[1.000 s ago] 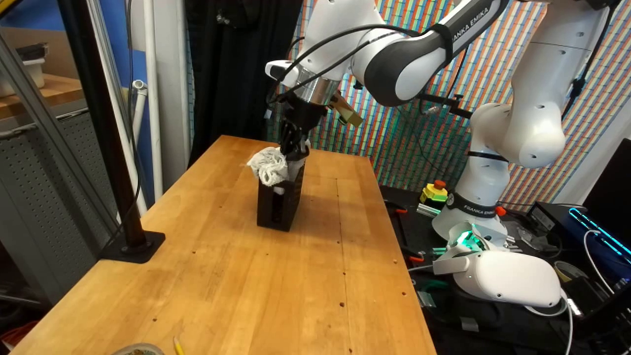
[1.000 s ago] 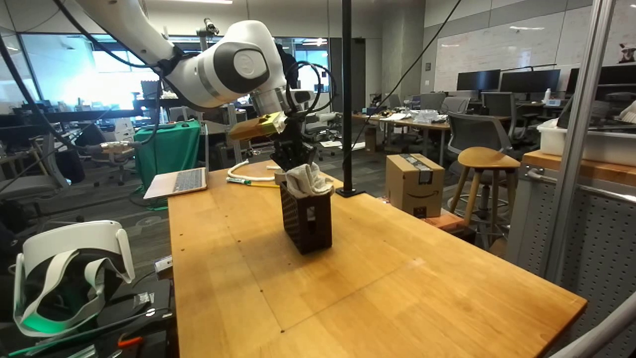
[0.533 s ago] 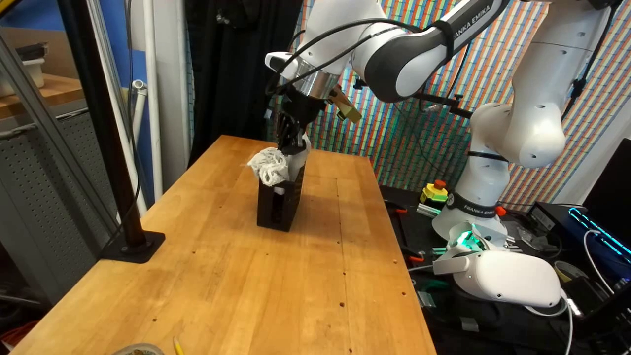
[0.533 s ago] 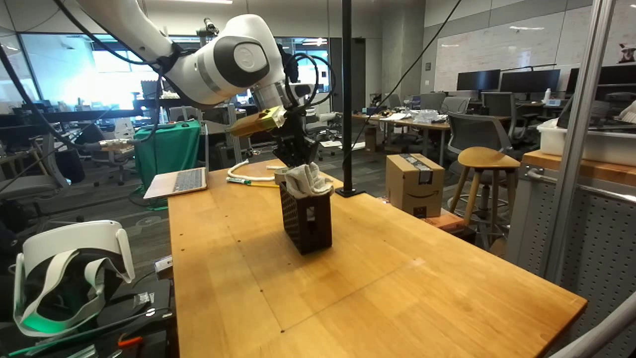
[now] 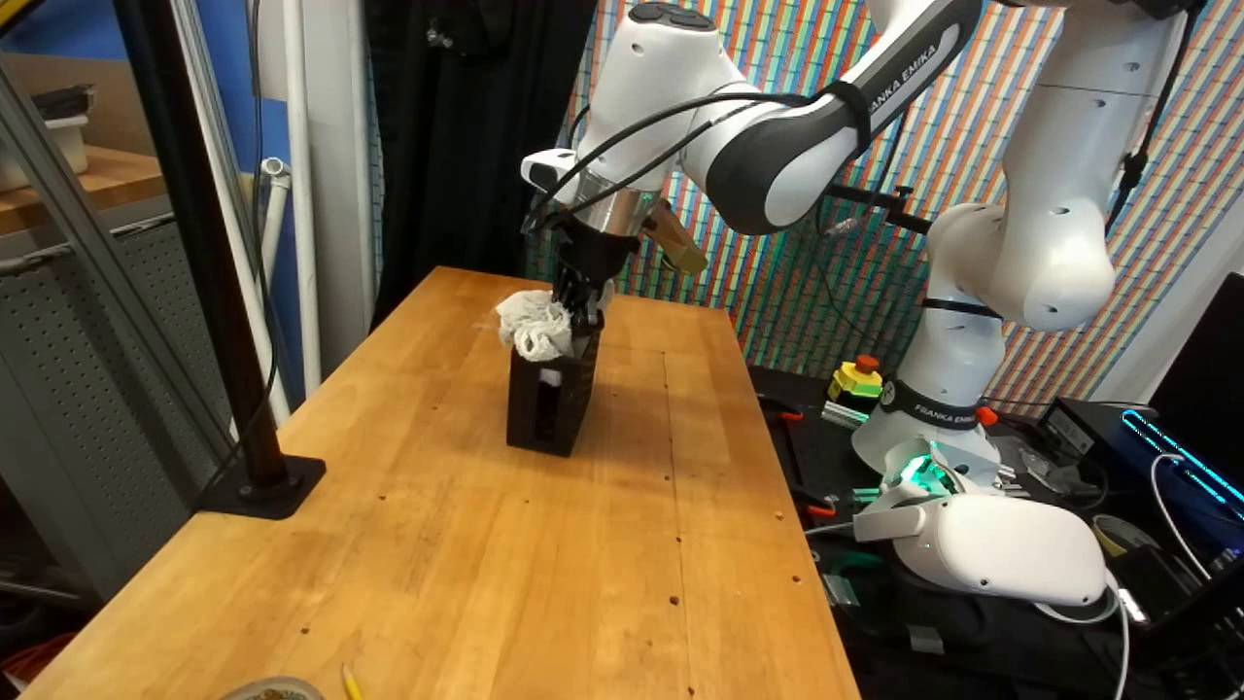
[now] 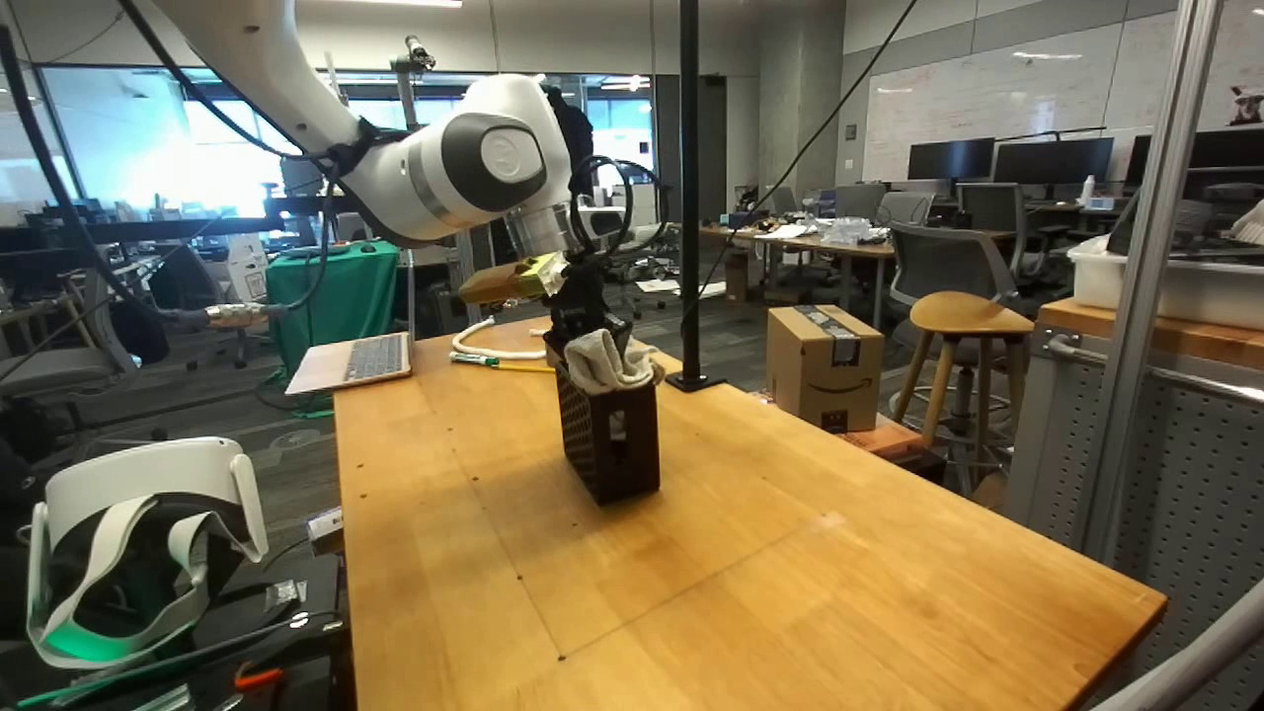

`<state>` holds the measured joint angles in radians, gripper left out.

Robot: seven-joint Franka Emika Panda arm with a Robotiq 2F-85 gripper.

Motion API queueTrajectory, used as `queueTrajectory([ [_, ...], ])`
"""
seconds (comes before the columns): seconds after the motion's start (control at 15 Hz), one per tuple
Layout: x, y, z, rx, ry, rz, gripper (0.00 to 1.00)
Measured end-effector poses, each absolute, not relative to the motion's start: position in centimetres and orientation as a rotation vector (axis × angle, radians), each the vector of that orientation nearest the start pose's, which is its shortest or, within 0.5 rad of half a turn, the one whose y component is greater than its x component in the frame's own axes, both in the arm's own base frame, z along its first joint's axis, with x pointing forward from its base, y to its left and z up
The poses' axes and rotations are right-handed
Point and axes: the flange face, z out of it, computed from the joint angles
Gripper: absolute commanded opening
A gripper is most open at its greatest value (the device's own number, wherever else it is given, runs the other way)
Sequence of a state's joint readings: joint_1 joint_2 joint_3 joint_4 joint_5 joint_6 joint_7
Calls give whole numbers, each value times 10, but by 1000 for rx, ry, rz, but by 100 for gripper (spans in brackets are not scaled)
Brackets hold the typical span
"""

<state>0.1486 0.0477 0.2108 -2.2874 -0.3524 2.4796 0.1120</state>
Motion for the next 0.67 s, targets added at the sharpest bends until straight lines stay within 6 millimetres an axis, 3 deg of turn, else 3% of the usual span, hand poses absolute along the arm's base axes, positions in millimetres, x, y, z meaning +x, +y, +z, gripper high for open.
queueTrajectory([
  [0.67,511,185,320,-3211,-745,-198,5],
])
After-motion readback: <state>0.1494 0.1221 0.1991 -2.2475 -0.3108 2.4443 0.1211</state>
